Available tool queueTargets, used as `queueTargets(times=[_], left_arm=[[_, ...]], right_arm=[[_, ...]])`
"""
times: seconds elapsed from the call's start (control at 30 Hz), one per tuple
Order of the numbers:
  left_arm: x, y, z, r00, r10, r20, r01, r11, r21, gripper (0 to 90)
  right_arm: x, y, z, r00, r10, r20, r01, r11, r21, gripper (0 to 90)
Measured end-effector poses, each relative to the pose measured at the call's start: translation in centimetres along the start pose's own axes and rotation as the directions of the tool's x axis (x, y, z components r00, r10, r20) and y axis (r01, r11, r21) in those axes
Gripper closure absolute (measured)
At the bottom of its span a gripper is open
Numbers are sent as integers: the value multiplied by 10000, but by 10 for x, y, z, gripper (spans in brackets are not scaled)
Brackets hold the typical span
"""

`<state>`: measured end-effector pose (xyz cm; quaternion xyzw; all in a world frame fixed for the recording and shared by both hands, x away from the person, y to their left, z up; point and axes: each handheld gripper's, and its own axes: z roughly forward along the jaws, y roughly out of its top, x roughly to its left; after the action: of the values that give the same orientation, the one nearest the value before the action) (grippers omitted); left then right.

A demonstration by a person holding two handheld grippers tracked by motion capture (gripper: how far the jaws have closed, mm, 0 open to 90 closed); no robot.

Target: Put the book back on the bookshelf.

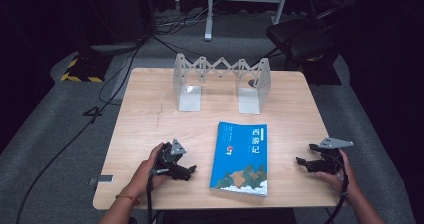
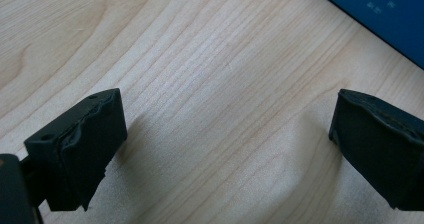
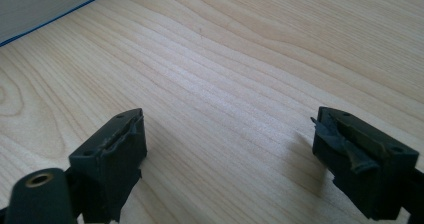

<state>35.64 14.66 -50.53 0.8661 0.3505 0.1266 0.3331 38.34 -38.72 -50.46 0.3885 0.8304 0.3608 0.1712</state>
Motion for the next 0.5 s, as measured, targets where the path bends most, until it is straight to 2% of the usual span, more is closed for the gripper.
queueTargets(times=[0.17,0.37,0.5], left_arm=[[-2,-2,-2,9998,118,148,-118,9999,-24,26],[-9,-11,-9,9959,668,608,-668,9978,-13,27],[-16,-16,-14,9963,600,618,-602,9982,7,22]], right_arm=[[0,0,0,10000,0,-19,0,10000,-14,140],[1,0,0,9999,77,83,-77,10000,-11,140],[1,1,0,10000,20,29,-20,10000,21,145]])
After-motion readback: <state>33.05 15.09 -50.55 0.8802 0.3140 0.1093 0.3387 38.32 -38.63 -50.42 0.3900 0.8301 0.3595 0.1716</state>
